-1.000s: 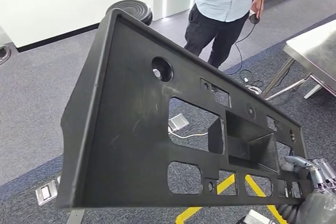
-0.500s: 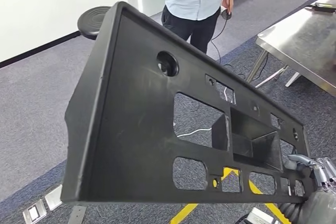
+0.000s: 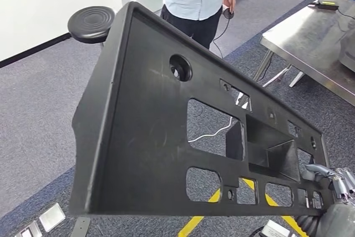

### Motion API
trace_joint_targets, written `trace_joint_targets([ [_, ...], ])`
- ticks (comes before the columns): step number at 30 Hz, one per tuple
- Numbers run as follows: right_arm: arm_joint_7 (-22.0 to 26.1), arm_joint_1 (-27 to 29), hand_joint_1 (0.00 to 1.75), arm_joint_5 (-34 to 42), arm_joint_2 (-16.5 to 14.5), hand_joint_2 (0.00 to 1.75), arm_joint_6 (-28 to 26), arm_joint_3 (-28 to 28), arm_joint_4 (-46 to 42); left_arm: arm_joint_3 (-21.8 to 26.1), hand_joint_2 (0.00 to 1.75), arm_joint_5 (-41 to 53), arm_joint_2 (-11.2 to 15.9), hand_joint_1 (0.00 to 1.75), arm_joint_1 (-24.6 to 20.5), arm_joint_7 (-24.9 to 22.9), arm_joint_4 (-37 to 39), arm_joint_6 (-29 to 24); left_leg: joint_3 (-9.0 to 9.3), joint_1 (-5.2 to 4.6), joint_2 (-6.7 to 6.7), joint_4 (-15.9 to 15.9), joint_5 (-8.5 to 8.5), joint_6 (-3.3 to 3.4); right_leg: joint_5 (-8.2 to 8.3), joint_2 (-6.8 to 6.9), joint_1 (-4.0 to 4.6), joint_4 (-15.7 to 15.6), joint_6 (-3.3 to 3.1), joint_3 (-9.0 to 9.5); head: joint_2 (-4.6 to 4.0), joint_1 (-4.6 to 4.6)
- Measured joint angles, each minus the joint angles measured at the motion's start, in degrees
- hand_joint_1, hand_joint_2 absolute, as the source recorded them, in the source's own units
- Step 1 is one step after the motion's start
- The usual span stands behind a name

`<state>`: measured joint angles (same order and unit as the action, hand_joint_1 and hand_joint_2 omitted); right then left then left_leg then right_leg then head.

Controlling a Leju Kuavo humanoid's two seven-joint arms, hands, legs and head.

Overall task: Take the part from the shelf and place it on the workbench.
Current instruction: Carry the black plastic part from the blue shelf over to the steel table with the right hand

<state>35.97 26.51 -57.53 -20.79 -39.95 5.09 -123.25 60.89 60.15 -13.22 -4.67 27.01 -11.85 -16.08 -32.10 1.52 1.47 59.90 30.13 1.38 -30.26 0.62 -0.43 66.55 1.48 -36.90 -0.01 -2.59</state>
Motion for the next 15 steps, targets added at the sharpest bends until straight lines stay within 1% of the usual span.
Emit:
trace_joint_targets([
  [1, -0.02, -0.04, 1.75, -0.08, 0.00, 1.75, 0.00, 0.00, 0.01, 0.00, 1.75, 0.00, 0.00, 0.00, -0.03, 0.00, 0.00, 0.00, 0.26, -0.05, 0.15, -0.03, 0.21, -0.26, 1.46, 0.60, 0.21, -3.57, -0.21, 1.62, -0.01, 0.00],
  [2, -0.03, -0.10, 1.75, -0.15, 0.01, 1.75, 0.00, 0.01, 0.00, 0.00, 1.75, 0.00, 0.00, 0.00, -0.04, 0.00, 0.00, 0.00, 0.41, -0.12, 0.31, -0.06, 0.37, -0.58, 2.11, 1.11, 0.41, -6.00, -0.51, 2.68, -0.01, 0.03],
  [3, -0.05, -0.13, 1.75, -0.21, 0.01, 1.75, 0.00, 0.02, 0.00, 0.00, 1.75, 0.00, 0.00, 0.00, -0.03, -0.01, 0.00, 0.01, 0.47, -0.20, 0.53, -0.15, 0.48, -0.89, 1.99, 1.36, 0.65, -6.98, -0.82, 3.03, -0.01, 0.06],
  [4, -0.05, -0.11, 1.75, -0.22, 0.02, 1.75, 0.00, 0.05, -0.01, 0.00, 1.75, 0.01, -0.01, 0.00, -0.03, -0.02, 0.00, 0.01, 0.57, -0.25, 0.83, -0.32, 0.51, -1.22, 1.85, 1.15, 0.85, -7.22, -1.15, 2.97, -0.01, 0.07],
  [5, -0.05, -0.08, 1.75, -0.22, 0.02, 1.75, 0.00, 0.09, -0.04, 0.00, 1.75, 0.01, -0.01, 0.00, -0.04, -0.03, 0.00, 0.01, 0.79, -0.22, 1.18, -0.55, 0.56, -1.59, 1.79, 0.79, 0.85, -7.48, -1.50, 3.03, 0.00, 0.10],
  [6, -0.05, -0.04, 1.75, -0.22, 0.01, 1.75, -0.01, 0.14, -0.09, 0.00, 1.75, 0.02, -0.02, 0.00, -0.09, -0.03, 0.00, 0.02, 1.01, -0.15, 1.21, -0.55, 0.82, -1.87, 1.89, 0.44, 0.78, -7.81, -1.82, 3.25, 0.01, 0.12],
  [7, -0.04, -0.06, 1.75, -0.22, -0.01, 1.75, -0.02, 0.17, -0.14, 0.00, 1.75, 0.03, -0.02, 0.00, -0.17, -0.02, 0.00, 0.02, 0.86, -0.09, 0.94, 0.25, 1.52, -2.07, 2.00, 0.15, 0.68, -8.16, -2.21, 3.54, 0.01, 0.14],
  [8, -0.04, -0.09, 1.75, -0.21, -0.02, 1.75, -0.02, 0.19, -0.19, 0.00, 1.75, 0.04, -0.03, 0.00, -0.23, -0.01, 0.00, 0.02, 0.09, -0.07, 0.47, 2.20, 2.75, -2.16, 2.10, -0.13, 0.58, -8.48, -2.57, 3.84, 0.00, 0.20],
  [9, -0.03, -0.12, 1.75, -0.21, -0.03, 1.75, -0.03, 0.19, -0.19, 0.00, 1.75, 0.04, -0.03, 0.00, -0.24, -0.01, 0.00, 0.02, -1.40, -0.08, -0.12, 5.37, 4.38, -2.14, 2.10, -0.40, 0.56, -8.62, -2.86, 4.03, -0.01, 0.25],
  [10, -0.03, -0.15, 1.75, -0.20, -0.04, 1.75, -0.02, 0.19, -0.17, 0.01, 1.75, 0.04, -0.03, 0.00, -0.17, -0.01, 0.00, 0.02, -3.44, -0.15, -0.48, 9.30, 6.06, -2.09, 2.03, -0.72, 0.65, -8.63, -3.10, 4.12, -0.01, 0.29],
  [11, -0.03, -0.14, 1.75, -0.20, -0.04, 1.75, -0.02, 0.19, -0.12, 0.01, 1.75, 0.04, -0.03, 0.00, -0.06, -0.03, 0.00, 0.02, -5.45, -0.25, -0.66, 12.90, 7.18, -2.03, 1.93, -1.14, 0.79, -8.62, -3.25, 4.23, -0.01, 0.31],
  [12, -0.03, -0.13, 1.75, -0.21, -0.04, 1.75, -0.02, 0.20, -0.08, 0.02, 1.75, 0.04, -0.03, 0.00, 0.06, -0.04, 0.00, 0.02, -6.87, -0.38, -0.75, 15.09, 7.35, -1.91, 1.82, -1.56, 0.95, -8.62, -3.39, 4.38, -0.01, 0.30],
  [13, -0.03, -0.12, 1.75, -0.21, -0.04, 1.75, -0.02, 0.21, -0.03, 0.03, 1.75, 0.04, -0.03, 0.00, 0.13, -0.05, 0.00, 0.02, -7.32, -0.51, -0.82, 15.13, 6.30, -1.69, 1.68, -2.03, 1.09, -8.60, -3.48, 4.61, -0.01, 0.31],
  [14, -0.03, -0.11, 1.75, -0.22, -0.04, 1.75, -0.02, 0.21, 0.00, 0.04, 1.75, 0.04, -0.02, 0.00, 0.14, -0.06, 0.00, 0.02, -6.84, -0.63, -0.92, 13.28, 4.40, -1.42, 1.52, -2.47, 1.22, -8.60, -3.53, 4.90, -0.01, 0.30],
  [15, -0.03, -0.12, 1.75, -0.21, -0.03, 1.75, -0.02, 0.22, 0.01, 0.04, 1.75, 0.04, 0.00, 0.00, 0.10, -0.05, 0.00, 0.01, -5.50, -0.78, -1.27, 9.59, 1.83, -1.06, 1.31, -2.86, 1.30, -8.57, -3.51, 5.22, -0.01, 0.30],
])
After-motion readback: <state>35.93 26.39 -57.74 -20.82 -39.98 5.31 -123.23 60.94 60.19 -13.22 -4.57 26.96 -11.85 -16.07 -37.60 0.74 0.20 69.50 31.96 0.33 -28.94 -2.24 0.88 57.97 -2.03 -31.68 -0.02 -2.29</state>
